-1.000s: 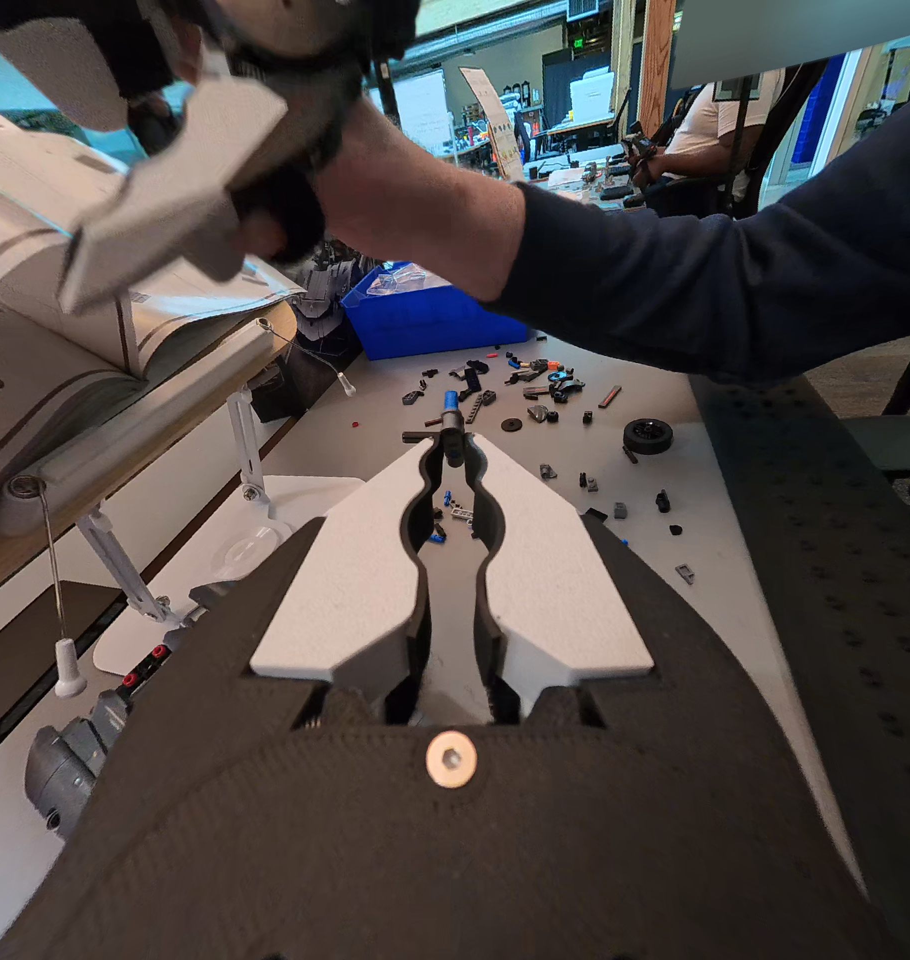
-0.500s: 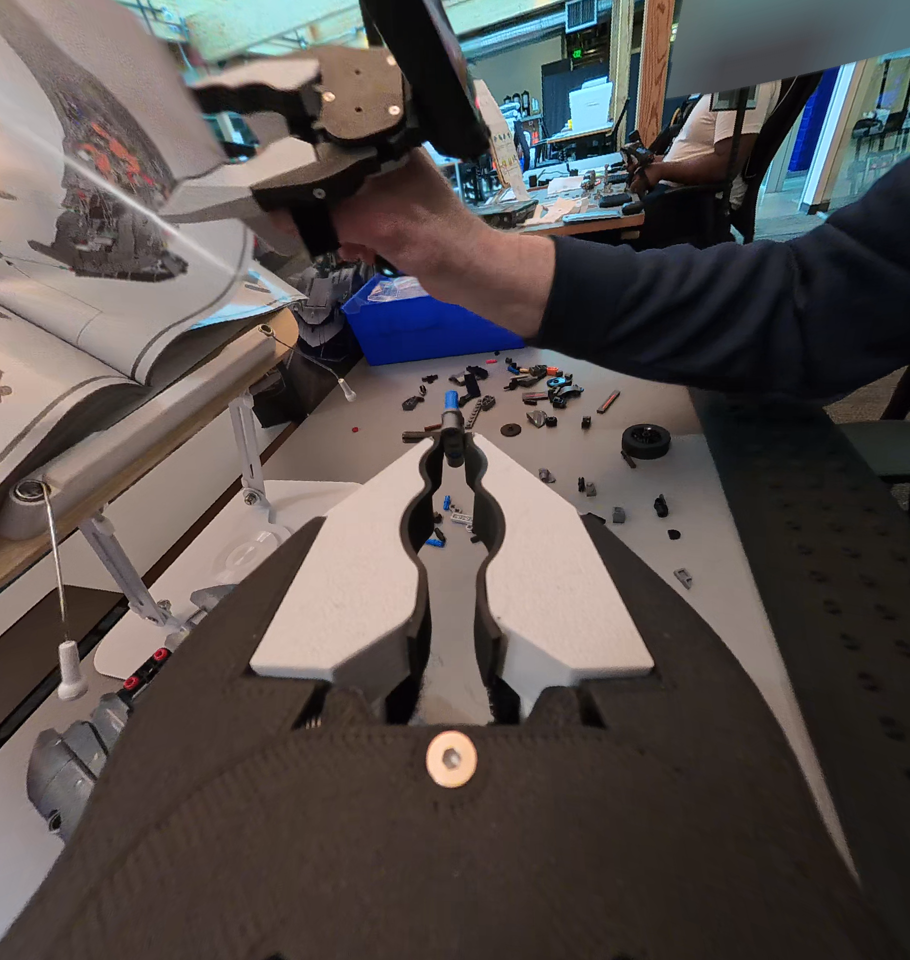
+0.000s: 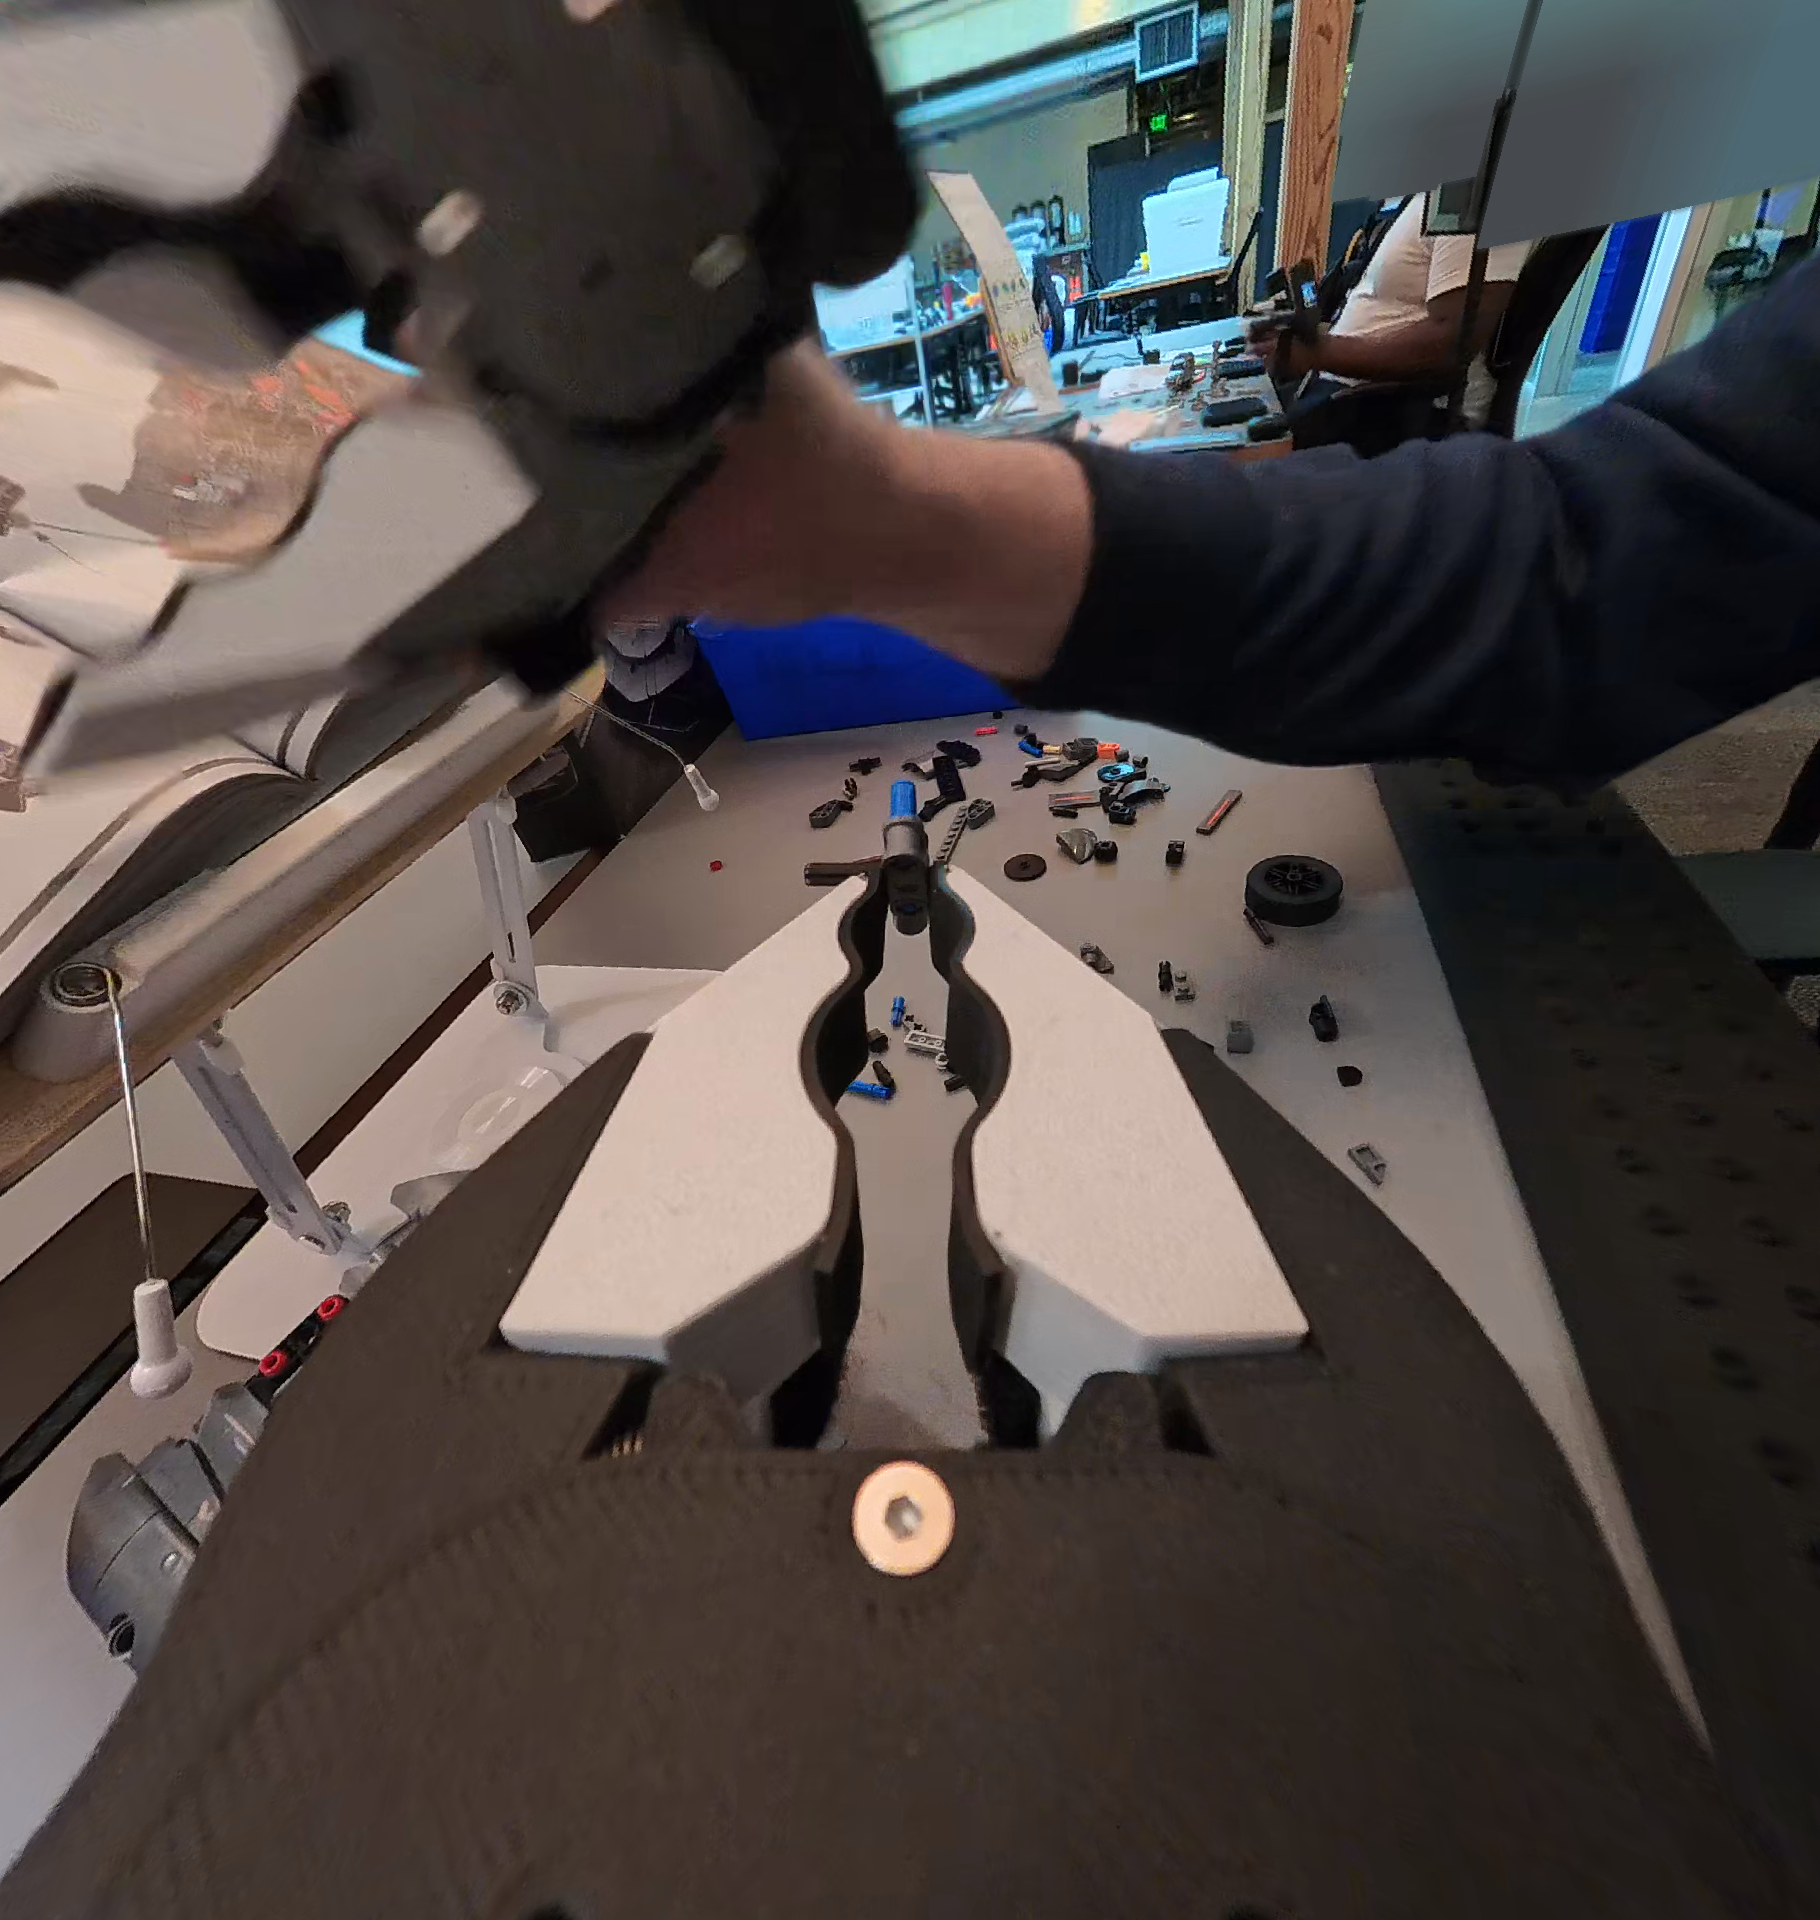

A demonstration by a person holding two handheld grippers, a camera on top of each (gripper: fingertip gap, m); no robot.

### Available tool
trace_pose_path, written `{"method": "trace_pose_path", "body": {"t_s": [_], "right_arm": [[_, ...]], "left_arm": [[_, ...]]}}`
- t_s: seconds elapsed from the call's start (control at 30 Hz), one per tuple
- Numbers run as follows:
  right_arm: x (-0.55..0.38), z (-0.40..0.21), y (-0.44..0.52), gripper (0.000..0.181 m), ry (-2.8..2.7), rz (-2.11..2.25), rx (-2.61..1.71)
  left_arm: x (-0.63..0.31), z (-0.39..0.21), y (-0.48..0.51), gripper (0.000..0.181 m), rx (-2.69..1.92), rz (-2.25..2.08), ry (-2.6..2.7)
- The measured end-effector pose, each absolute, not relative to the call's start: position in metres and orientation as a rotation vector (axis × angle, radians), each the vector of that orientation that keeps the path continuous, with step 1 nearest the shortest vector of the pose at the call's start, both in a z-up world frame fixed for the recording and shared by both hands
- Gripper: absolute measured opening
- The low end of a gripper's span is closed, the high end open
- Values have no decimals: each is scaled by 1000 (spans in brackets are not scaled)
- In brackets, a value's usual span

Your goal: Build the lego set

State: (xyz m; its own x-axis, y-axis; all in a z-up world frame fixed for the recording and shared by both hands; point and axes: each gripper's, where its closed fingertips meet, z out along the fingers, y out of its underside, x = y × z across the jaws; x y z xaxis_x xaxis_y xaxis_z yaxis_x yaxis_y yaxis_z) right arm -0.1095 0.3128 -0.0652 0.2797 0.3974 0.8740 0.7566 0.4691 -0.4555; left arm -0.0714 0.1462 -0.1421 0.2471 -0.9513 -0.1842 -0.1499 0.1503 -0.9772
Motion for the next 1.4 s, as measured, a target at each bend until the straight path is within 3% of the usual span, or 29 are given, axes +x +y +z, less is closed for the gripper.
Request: {"method": "trace_pose_path", "body": {"t_s": [0.17,0.23,0.4,0.73,0.87,1.4], "right_arm": [[-149,-131,362,73,-1582,-432,-1215],[-152,-129,365,57,-1570,-427,-1184],[-146,-130,362,45,-1564,-324,-1216],[-138,-129,356,40,-1573,-130,-1279],[-136,-129,355,51,-1577,-91,-1286],[-133,-129,352,25,-1534,-54,-1273]], "left_arm": [[-72,-143,146,5,-1291,-822,1183],[-74,-143,147,5,-1289,-808,1185],[-78,-139,148,5,-1283,-827,1162],[-78,-140,150,5,-1288,-824,1159],[-78,-140,149,5,-1288,-824,1161],[-78,-141,150,5,-1293,-826,1160]]}}
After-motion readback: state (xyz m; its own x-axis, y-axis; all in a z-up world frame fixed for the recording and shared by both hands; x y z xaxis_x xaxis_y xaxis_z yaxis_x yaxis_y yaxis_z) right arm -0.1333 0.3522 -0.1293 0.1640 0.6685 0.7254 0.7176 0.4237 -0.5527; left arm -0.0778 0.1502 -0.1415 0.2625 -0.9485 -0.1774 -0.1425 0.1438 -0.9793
